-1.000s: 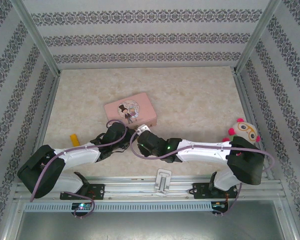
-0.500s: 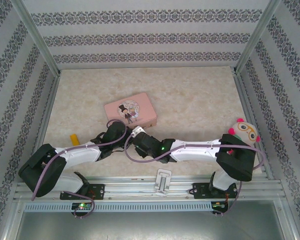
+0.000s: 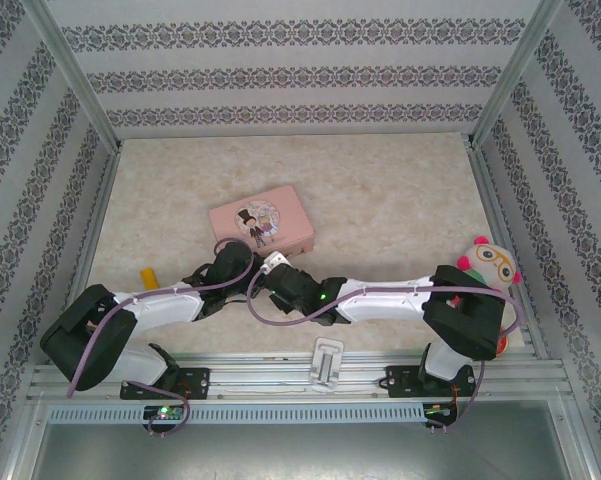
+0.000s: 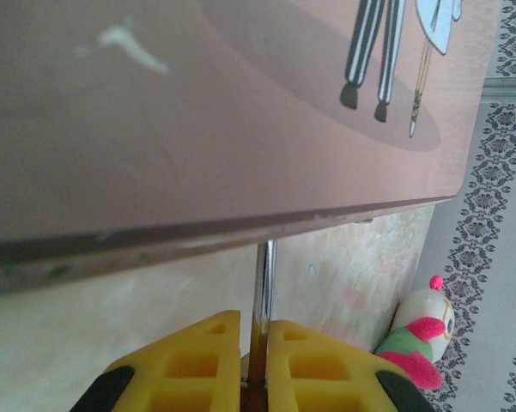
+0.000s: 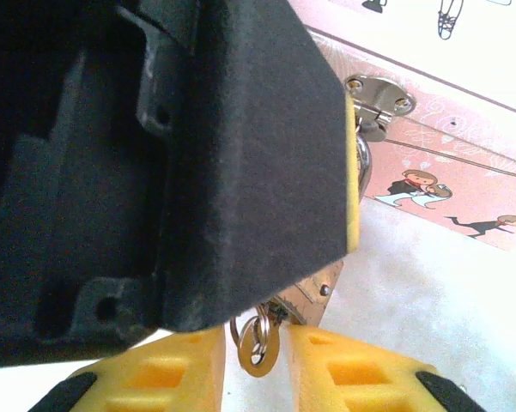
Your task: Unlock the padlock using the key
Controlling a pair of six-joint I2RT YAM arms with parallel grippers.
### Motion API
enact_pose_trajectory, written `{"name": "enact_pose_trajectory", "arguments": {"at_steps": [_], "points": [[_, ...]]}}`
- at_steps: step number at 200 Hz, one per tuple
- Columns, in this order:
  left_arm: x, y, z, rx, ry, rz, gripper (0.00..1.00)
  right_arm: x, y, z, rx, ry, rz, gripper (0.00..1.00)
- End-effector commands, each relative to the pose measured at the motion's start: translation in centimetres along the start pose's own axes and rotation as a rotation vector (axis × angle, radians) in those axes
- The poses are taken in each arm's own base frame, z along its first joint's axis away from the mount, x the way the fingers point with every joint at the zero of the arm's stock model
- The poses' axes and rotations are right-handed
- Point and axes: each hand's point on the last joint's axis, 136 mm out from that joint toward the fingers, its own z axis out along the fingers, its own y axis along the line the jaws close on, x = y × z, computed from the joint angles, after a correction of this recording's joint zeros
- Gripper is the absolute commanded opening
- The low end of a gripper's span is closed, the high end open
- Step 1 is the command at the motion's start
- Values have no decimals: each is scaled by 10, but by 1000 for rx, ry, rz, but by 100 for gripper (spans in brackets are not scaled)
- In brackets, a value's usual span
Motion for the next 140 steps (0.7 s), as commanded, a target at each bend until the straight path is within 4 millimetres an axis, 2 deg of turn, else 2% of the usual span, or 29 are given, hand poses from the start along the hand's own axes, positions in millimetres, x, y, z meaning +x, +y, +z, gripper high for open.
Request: {"name": "enact_pose_trajectory", "arguments": {"at_steps": [1, 15, 52, 84, 140], "points": [[6, 3, 2, -16, 43, -47, 0, -11, -10, 11, 42, -56, 15, 22], [7, 2, 2, -15, 53, -47, 0, -13, -12, 10, 52, -73, 21, 19], [10, 0, 2, -8, 69, -48, 0, -24, -17, 5, 25, -141, 87, 4], [10, -1, 1, -2, 74, -44, 0, -30, -14, 4, -83, -166, 176, 0], [11, 1, 1, -7, 78, -41, 0, -42, -14, 2, -232, -177, 315, 0]]}}
